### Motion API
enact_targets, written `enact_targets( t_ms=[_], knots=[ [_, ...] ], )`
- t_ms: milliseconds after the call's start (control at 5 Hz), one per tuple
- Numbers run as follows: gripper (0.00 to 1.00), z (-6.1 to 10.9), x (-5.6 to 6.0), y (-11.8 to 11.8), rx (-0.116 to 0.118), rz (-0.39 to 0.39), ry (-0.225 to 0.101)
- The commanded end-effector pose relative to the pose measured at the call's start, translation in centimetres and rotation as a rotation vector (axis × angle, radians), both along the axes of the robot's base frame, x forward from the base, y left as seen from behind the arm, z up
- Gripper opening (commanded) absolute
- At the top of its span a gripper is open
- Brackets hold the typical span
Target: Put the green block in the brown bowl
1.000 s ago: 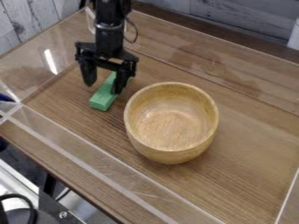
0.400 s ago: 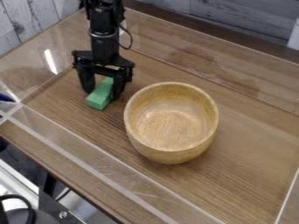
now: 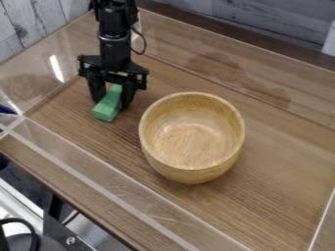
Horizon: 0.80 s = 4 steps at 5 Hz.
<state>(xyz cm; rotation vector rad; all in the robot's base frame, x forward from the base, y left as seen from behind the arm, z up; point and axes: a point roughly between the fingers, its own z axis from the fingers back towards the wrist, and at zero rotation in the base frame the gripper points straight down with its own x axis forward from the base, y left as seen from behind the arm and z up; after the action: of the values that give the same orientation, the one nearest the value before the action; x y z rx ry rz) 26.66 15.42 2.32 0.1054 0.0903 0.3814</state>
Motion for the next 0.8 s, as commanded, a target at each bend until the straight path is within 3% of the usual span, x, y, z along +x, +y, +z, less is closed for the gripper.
enact_targets(
  t_ms=[0, 200, 400, 600],
  knots=[
    [0.0, 2.6, 0.8, 0.8, 0.017, -0.007, -0.069],
    [0.0, 4.5, 0.7, 0.8, 0.002, -0.024, -0.096],
    [0.0, 8.8, -0.5, 0.5, -0.04, -0.03, -0.159],
    [0.0, 11.5, -2.3, -1.4, -0.092, -0.072, -0.181]
  ],
)
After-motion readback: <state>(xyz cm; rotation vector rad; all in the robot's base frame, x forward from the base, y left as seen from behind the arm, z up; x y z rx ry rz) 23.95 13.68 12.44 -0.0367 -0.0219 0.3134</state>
